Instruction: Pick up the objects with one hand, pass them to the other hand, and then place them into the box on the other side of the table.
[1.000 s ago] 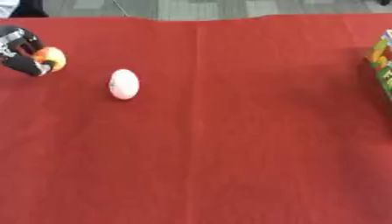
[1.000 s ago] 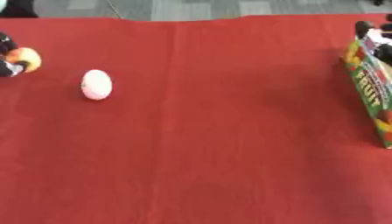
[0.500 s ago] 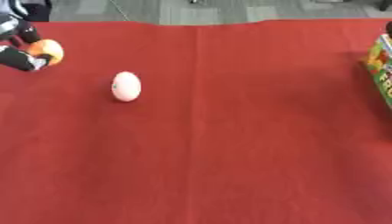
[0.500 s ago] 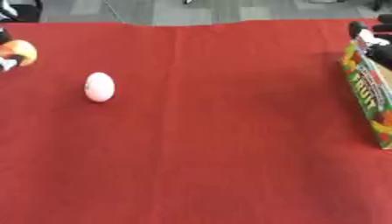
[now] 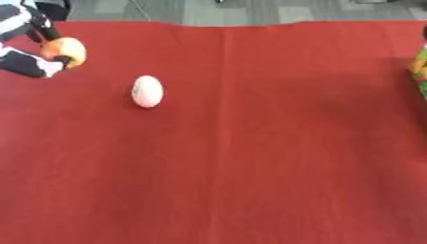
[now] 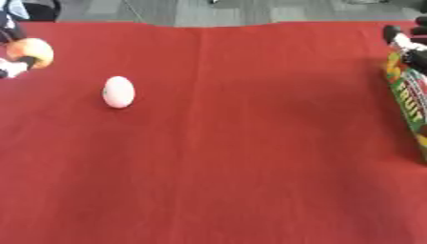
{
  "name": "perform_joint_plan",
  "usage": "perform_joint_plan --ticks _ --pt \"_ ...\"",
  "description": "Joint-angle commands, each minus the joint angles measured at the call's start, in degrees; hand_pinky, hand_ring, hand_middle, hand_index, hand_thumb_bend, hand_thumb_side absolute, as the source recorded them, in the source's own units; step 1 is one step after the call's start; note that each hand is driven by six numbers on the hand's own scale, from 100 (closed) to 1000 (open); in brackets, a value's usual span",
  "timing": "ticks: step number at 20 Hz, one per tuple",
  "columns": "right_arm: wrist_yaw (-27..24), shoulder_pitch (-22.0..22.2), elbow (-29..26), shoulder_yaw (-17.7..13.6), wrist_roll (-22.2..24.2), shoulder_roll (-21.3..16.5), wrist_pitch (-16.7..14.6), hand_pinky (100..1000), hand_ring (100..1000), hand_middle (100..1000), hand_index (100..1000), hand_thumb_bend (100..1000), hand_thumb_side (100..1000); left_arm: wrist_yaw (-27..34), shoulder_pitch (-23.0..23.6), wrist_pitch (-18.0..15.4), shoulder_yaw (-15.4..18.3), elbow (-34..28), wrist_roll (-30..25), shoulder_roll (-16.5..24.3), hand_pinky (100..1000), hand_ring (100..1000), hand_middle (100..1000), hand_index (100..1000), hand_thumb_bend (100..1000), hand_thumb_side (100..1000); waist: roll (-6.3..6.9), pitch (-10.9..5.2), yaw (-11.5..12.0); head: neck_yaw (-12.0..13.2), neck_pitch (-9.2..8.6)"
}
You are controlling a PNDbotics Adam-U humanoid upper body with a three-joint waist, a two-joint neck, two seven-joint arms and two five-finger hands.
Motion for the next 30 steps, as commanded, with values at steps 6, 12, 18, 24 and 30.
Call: perform_joint_plan --ticks 6,12,18,24,30 --pt "0.43 -0.91 -1.71 0.08 1.03 -1.93 0.48 778 786 701 770 489 301 5.84 2.78 1.29 -0.5 -9.66 7.39 1.5 713 689 589 494 205 113 -0.1 -5.46 0.32 -1.12 -0.01" --pt "2.6 -1.84 -6.88 1.7 3.38 -1.43 0.87 779 788 704 773 506 286 6.47 3.47 1.08 -1.89 -10.52 9.91 -1.06 712 687 587 496 197 123 -0.37 -5.46 0.19 -1.6 -0.4" --pt "5.69 -5.35 -13.39 4.31 7.11 0.0 3.17 782 791 712 776 509 277 5.16 3.35 -0.22 -3.02 -10.0 11.61 -4.8 709 684 584 497 192 126 -0.59 -5.59 0.02 -2.29 -0.27" --pt "10.3 -10.67 -15.49 7.54 11.13 2.74 6.26 785 798 723 781 533 266 5.44 4.27 -1.97 -3.76 -10.23 14.6 -9.1 709 683 580 499 175 136 -0.82 -5.75 -0.13 -2.93 0.14" --pt "16.86 -15.02 -16.41 10.67 16.83 5.75 8.41 789 801 730 784 549 261 3.67 5.12 -3.65 -4.52 -11.08 16.27 -12.23 710 682 579 500 168 140 -1.07 -5.86 -0.28 -3.15 0.58"
